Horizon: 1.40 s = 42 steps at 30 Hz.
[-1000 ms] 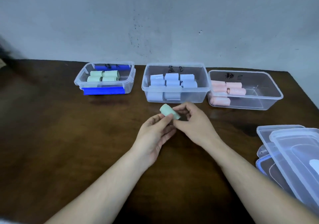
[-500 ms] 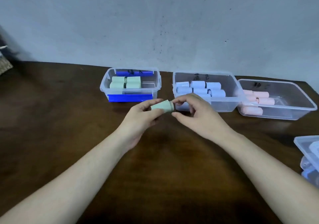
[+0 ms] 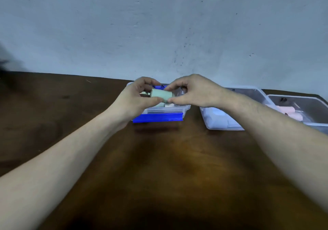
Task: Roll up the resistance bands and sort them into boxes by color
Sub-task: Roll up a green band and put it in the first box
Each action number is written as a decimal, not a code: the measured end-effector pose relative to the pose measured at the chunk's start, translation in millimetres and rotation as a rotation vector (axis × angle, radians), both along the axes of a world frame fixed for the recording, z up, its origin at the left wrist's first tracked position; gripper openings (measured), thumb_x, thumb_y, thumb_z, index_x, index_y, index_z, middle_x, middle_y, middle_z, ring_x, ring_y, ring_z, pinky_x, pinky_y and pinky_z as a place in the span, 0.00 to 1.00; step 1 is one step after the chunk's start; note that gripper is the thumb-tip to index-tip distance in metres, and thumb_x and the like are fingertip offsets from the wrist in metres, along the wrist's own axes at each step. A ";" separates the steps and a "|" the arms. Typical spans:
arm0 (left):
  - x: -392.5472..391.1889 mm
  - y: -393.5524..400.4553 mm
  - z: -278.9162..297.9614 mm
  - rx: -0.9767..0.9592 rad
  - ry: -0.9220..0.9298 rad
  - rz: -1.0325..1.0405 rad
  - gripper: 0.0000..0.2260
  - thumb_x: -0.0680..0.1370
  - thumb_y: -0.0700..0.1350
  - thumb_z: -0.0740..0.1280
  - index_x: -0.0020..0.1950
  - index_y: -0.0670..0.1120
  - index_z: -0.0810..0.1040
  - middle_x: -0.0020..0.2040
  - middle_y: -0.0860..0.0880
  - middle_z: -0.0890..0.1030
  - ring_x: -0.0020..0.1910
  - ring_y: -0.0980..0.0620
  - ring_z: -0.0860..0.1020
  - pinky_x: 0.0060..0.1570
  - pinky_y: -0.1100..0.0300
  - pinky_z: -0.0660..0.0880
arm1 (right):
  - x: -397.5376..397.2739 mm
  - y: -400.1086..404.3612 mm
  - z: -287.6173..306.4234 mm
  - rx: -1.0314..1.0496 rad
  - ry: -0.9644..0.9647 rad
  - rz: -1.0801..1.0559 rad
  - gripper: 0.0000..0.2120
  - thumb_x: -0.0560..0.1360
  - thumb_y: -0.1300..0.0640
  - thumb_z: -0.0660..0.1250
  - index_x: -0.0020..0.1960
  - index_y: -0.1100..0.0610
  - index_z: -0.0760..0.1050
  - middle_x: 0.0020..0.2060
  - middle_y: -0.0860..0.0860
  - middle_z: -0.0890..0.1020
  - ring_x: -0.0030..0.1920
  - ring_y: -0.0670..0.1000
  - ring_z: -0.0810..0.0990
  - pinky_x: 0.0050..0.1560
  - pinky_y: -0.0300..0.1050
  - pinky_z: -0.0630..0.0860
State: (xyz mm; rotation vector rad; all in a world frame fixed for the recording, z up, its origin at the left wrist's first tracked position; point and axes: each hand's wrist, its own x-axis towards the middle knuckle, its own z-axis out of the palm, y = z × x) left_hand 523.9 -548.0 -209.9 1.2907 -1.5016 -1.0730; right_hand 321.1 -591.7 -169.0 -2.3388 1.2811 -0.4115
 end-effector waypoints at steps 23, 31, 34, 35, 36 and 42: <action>25.9 -62.8 -30.1 -0.320 -0.839 -0.096 0.09 0.81 0.49 0.62 0.49 0.52 0.82 0.47 0.55 0.81 0.42 0.56 0.74 0.46 0.57 0.73 | 44.7 -76.6 -56.7 0.246 0.363 0.037 0.10 0.72 0.54 0.73 0.53 0.47 0.82 0.41 0.39 0.80 0.43 0.41 0.79 0.42 0.32 0.71; 26.8 -56.4 -29.4 -0.336 -0.833 -0.096 0.08 0.81 0.48 0.63 0.48 0.51 0.82 0.45 0.55 0.81 0.43 0.56 0.75 0.46 0.56 0.74 | 43.4 -75.5 -50.6 0.262 0.389 0.049 0.13 0.71 0.53 0.74 0.55 0.47 0.81 0.40 0.42 0.80 0.36 0.41 0.76 0.31 0.30 0.69; 25.6 -51.9 -25.1 -0.342 -0.827 -0.089 0.08 0.80 0.48 0.63 0.48 0.52 0.82 0.45 0.56 0.81 0.43 0.56 0.75 0.47 0.54 0.74 | 37.2 -74.5 -44.8 0.273 0.314 0.029 0.12 0.71 0.50 0.75 0.54 0.47 0.83 0.41 0.43 0.81 0.39 0.44 0.78 0.36 0.32 0.73; 24.9 -50.6 -23.4 -0.348 -0.826 -0.087 0.08 0.80 0.48 0.63 0.48 0.52 0.82 0.45 0.55 0.82 0.43 0.56 0.75 0.47 0.54 0.74 | 35.1 -74.3 -42.8 0.248 0.295 0.019 0.11 0.71 0.48 0.76 0.52 0.47 0.83 0.42 0.43 0.82 0.41 0.45 0.80 0.41 0.35 0.76; 24.2 -49.1 -22.3 -0.355 -0.824 -0.084 0.08 0.80 0.48 0.63 0.48 0.51 0.82 0.45 0.55 0.82 0.44 0.56 0.75 0.47 0.54 0.74 | 32.9 -73.8 -41.1 0.221 0.264 0.003 0.09 0.71 0.46 0.75 0.50 0.47 0.83 0.41 0.42 0.83 0.43 0.45 0.81 0.45 0.38 0.77; 2.6 -30.5 -14.3 -0.402 -0.826 -0.107 0.10 0.80 0.52 0.61 0.49 0.55 0.82 0.46 0.57 0.81 0.47 0.55 0.75 0.52 0.54 0.73 | 1.1 -49.0 -24.1 0.102 0.067 -0.078 0.06 0.77 0.48 0.69 0.48 0.48 0.83 0.38 0.43 0.84 0.43 0.44 0.81 0.50 0.42 0.77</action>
